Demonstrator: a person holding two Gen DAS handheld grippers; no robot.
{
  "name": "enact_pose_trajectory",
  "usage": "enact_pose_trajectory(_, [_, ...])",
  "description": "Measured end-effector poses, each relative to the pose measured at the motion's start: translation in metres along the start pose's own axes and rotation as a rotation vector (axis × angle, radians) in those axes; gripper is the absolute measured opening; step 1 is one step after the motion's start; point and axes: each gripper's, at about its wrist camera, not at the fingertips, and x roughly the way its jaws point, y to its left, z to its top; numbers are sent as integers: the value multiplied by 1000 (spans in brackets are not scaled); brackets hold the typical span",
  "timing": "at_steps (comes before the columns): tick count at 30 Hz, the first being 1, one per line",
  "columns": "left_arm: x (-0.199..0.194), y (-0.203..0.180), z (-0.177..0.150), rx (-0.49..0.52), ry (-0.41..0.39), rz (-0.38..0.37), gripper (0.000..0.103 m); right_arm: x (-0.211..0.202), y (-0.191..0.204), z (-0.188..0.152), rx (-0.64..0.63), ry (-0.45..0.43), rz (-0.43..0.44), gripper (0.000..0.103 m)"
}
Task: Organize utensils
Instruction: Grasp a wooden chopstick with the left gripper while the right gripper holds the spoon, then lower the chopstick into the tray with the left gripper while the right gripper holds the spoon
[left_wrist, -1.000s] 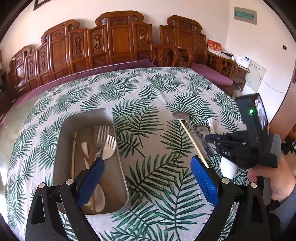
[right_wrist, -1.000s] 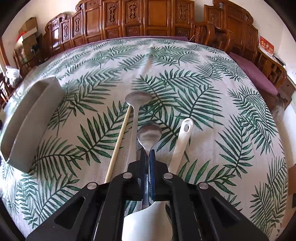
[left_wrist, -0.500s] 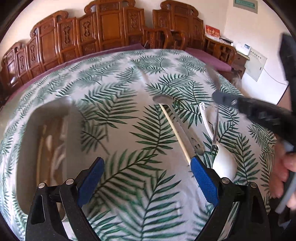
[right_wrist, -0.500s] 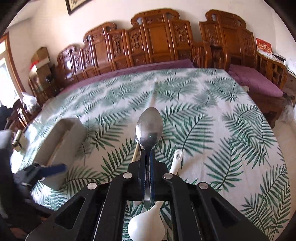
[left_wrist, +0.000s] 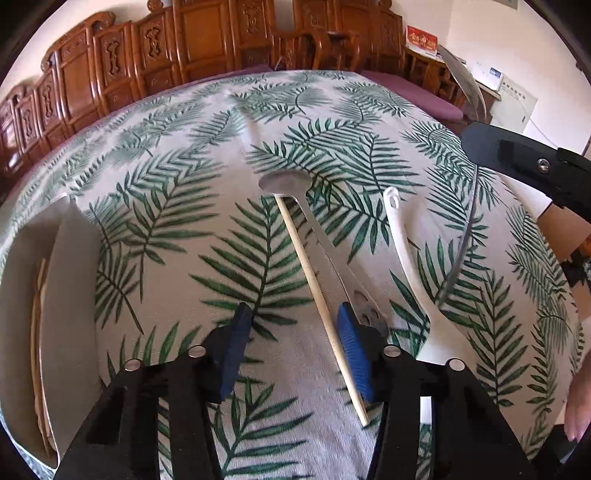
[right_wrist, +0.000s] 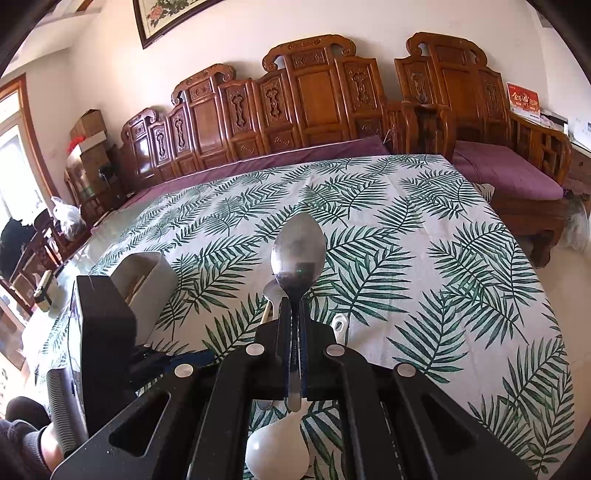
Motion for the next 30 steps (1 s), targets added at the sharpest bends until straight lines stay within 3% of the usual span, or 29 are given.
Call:
enact_pose_trajectory(2, [1,-2,2,14,2,12,39,0,-1,0,2,0,4,5])
enact_pose_trajectory(4, [0,-2,0,24,-4,23,17,-1,-1,0,-1,-2,4,5])
enact_pose_trajectory(6, [-1,3,-1,13,4,24,6,-1,1,-1,-3,1,6,5])
enact_pose_trajectory(14, [-13,32,-10,-18,24,43,4,1,13,-3,-29,7,18,5])
enact_pose_trajectory(30, [-83,72,-13,-57,-91,27,4,-3,48,-9,-106,7,55,5])
